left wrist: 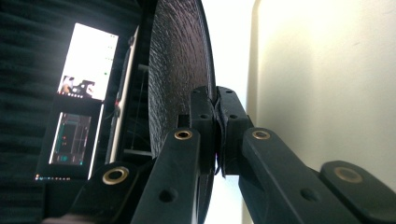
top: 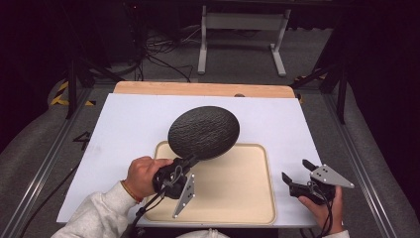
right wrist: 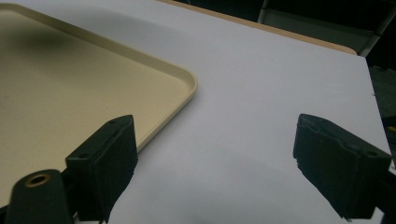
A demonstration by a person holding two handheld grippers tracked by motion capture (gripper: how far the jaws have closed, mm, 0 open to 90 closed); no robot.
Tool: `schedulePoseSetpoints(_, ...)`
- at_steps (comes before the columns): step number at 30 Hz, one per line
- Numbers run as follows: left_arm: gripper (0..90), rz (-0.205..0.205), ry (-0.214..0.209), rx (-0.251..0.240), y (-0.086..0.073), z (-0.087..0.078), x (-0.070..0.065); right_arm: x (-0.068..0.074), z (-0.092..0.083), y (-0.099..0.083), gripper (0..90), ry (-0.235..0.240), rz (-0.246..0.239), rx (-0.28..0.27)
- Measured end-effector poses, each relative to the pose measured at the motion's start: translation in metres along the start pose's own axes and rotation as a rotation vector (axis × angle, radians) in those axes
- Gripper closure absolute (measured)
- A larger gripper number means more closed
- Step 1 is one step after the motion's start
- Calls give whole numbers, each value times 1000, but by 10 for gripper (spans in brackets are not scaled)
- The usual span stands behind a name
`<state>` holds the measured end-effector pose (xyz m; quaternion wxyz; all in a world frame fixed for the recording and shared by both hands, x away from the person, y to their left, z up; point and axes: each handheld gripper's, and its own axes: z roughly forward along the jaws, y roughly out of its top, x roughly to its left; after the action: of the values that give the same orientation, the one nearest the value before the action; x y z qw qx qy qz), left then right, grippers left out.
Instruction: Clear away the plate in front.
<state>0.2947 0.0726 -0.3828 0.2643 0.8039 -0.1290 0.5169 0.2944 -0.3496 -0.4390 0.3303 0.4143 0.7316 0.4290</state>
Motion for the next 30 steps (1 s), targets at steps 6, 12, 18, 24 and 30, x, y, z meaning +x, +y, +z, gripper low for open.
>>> schedulePoseSetpoints(6, 874, 27, -32, -28, 13, -6, -11, -1, -1, 0, 141, 2, 5, -5)
schedulePoseSetpoints(12, 872, 60, -73, -39, 22, -9, -23, -1, -1, 0, 141, 5, 5, -2)
schedulePoseSetpoints(18, 870, 47, -95, -63, 26, -11, -31, -1, -1, 0, 142, 5, 6, -2)
schedulePoseSetpoints(24, 870, 59, -118, -69, 25, -13, -39, -2, -1, -1, 142, -2, 9, 6)
schedulePoseSetpoints(30, 869, 79, -158, -70, 25, -9, -50, -2, -1, -1, 147, -17, 9, 4)
